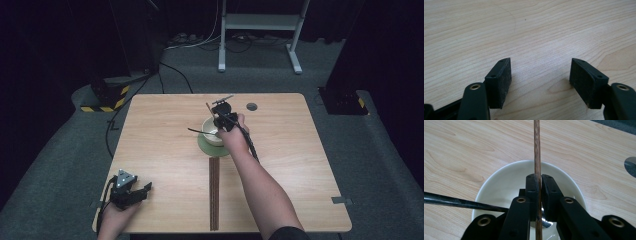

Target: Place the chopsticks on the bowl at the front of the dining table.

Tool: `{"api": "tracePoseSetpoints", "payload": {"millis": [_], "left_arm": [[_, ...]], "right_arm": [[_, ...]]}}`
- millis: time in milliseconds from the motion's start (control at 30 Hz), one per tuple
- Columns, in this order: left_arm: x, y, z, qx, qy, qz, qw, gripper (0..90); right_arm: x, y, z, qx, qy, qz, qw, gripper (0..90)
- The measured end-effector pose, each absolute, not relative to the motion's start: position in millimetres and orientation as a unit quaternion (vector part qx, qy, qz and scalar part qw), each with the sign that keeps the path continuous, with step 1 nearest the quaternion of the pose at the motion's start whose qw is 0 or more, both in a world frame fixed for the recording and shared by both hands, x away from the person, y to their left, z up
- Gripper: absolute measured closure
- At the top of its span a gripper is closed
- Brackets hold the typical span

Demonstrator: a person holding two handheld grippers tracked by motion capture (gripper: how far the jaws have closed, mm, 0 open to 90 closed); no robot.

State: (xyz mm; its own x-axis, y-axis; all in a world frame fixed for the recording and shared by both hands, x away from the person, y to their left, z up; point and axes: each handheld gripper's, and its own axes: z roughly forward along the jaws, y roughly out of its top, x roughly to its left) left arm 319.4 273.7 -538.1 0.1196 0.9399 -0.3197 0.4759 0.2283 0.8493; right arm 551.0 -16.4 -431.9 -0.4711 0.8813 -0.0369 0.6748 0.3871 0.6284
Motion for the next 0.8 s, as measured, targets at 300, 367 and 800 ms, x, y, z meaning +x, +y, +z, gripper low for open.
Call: {"api": "tracePoseSetpoints", "payload": {"millis": [300, 367, 800], "left_arm": [[319.5, 273.0, -538.2, 0.572, 0.618, 0.241, 0.483, 34.2], [319.5, 273.0, -538.2, 0.572, 0.618, 0.241, 0.483, 34.2], [318.9, 274.8, -538.1, 0.577, 0.617, 0.240, 0.478, 34.2]], "right_arm": [[553.2, -14.5, -435.8, 0.480, 0.811, 0.281, 0.179, 83.8], [553.0, -14.2, -435.9, 0.481, 0.811, 0.280, 0.180, 83.8], [537.7, -18.2, -427.6, 0.467, 0.810, 0.302, 0.185, 70.9]]}}
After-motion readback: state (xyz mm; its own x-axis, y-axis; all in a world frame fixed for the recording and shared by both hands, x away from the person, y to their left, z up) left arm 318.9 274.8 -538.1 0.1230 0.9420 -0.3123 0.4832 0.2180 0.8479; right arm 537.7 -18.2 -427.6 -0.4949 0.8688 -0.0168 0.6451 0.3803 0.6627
